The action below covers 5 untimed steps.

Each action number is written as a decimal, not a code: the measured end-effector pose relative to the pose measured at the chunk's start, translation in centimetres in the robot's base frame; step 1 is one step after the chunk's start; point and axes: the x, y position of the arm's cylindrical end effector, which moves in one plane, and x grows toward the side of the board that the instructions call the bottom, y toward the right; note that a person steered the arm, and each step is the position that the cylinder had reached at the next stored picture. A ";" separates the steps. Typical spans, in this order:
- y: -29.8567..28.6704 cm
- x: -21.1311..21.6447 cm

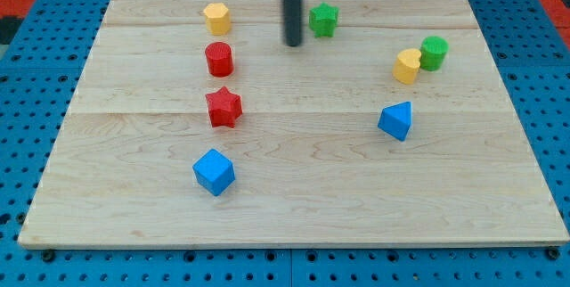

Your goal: Move the green star to the top right of the yellow hexagon

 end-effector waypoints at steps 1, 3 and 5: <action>4.3 -2.2; -6.9 -7.7; -0.2 -8.0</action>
